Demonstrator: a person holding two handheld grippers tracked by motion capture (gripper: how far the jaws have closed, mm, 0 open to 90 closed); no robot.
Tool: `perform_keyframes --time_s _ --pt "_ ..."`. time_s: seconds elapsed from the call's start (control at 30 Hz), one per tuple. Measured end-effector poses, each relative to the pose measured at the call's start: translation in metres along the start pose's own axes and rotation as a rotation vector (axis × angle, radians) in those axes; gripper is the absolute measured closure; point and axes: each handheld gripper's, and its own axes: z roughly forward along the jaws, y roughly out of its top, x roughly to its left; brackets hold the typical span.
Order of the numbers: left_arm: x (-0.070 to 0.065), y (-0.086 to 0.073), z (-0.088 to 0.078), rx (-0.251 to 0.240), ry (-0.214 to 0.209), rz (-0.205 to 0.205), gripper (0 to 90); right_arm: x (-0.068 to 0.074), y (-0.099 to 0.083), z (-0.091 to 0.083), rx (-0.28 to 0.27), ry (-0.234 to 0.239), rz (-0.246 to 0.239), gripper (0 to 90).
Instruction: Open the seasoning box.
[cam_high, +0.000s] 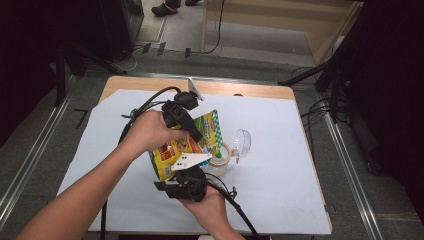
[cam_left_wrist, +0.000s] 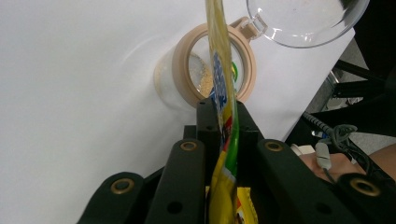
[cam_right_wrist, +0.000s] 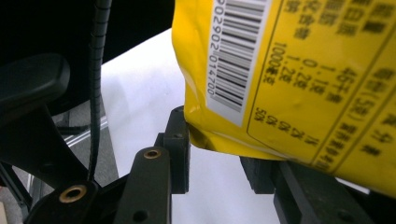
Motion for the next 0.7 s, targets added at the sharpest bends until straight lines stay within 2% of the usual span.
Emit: perform_keyframes --time_s 0.2,0.37,0.5,0.7 --pt "0.0005 -0.0022 -0.0032 -0.018 -0.023 0.002 82.0 0.0006 0.0003 -0.0007 -0.02 0.021 0.01 68.3" --pt "0.0017 -0.004 -0.0062 -0.019 -0.025 0.016 77.2 -0.0026 0.0008 -0.0024 -0.046 0.058 0.05 68.5" --pt "0.0034 -0.0056 -0.0078 -0.032 -0.015 0.018 78.0 -0.0077 0.0011 -0.0053 -0.072 0.086 0.092 68.5" --pt "0.0017 -0.005 -0.0088 -0.03 -0.018 0.03 82.1 -0.007 0.0015 -0.0056 -0.073 0.08 0.082 68.3"
